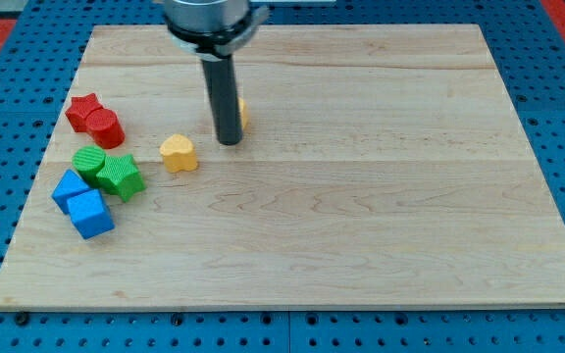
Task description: Push the yellow heart top of the green star
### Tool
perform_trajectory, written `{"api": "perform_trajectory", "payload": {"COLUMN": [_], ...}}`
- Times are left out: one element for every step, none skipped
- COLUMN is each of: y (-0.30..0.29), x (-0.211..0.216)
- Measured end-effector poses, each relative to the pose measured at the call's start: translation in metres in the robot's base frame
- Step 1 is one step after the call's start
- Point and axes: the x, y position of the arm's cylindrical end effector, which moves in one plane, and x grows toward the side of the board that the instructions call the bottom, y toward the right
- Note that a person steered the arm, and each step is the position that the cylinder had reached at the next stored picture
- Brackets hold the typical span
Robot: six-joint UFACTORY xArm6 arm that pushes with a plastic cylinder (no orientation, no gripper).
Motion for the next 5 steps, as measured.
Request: {"api": "perform_trajectory", "payload": {"y": [-0.028, -0.037, -0.088, -0.113, -0.103], "x": [0.004, 0.030, 0.033, 0.031, 0.030]}}
